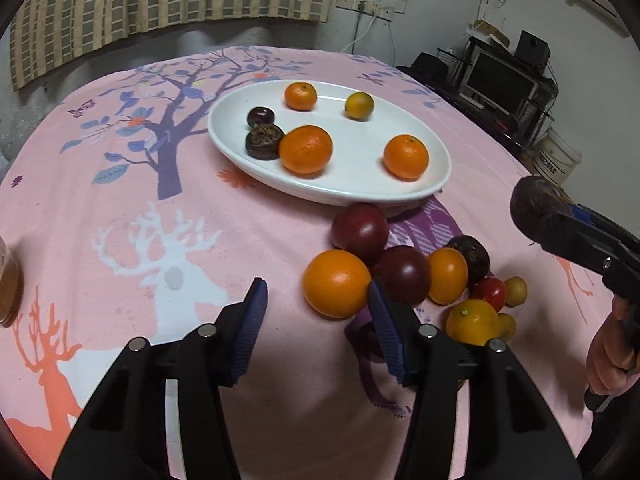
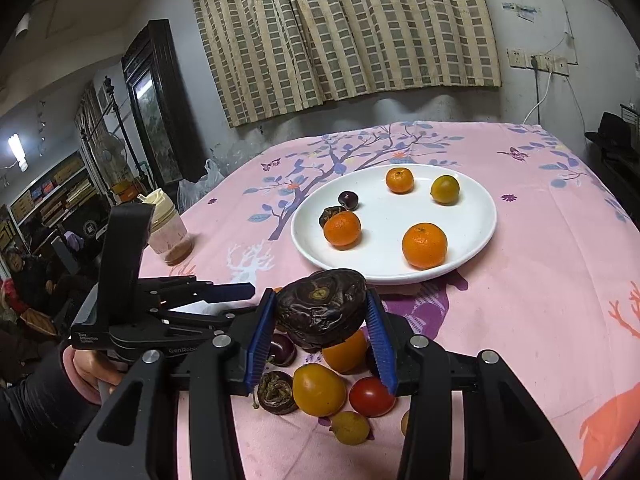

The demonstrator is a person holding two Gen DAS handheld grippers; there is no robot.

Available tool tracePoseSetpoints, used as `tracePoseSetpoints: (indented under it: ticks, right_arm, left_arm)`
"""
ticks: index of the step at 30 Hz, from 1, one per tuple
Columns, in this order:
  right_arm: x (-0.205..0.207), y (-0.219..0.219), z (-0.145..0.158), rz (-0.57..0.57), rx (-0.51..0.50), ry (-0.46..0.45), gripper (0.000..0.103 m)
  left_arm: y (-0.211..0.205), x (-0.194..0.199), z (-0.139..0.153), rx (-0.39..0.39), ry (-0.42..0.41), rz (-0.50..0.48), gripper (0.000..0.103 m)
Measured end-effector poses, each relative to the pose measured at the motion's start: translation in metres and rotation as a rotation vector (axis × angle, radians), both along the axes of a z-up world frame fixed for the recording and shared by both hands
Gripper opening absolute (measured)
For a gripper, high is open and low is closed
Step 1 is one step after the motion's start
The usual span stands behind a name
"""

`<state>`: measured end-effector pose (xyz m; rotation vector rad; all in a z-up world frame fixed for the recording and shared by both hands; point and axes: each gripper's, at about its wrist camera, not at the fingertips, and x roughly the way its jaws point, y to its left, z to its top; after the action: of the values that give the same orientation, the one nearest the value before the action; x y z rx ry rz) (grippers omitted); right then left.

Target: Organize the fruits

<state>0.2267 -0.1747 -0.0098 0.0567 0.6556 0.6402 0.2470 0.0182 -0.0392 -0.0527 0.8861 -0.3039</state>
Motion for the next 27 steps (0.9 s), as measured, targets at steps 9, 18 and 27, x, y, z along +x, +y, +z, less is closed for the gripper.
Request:
tracePoseSetpoints:
  ticks: [9, 18, 27]
  right_arm:
    - [-0.003, -0.001, -0.002, 0.009, -0.002, 0.010, 0.045]
    - [-0.002, -0.006, -0.004, -0.010, 0.006, 0.011, 0.045]
    - [0.029, -0.012, -0.001, -0.105, 0.020, -0.019, 0.045]
  left_arm:
    - [-0.006, 0.006, -0.006, -0.042, 0.020, -0.068, 0.052]
    - [0.004, 0.005, -0.007, -0.104, 0.064, -0.044, 0.038]
    - [0.017, 0.008, 0.032, -0.191, -0.040, 0.010, 0.029]
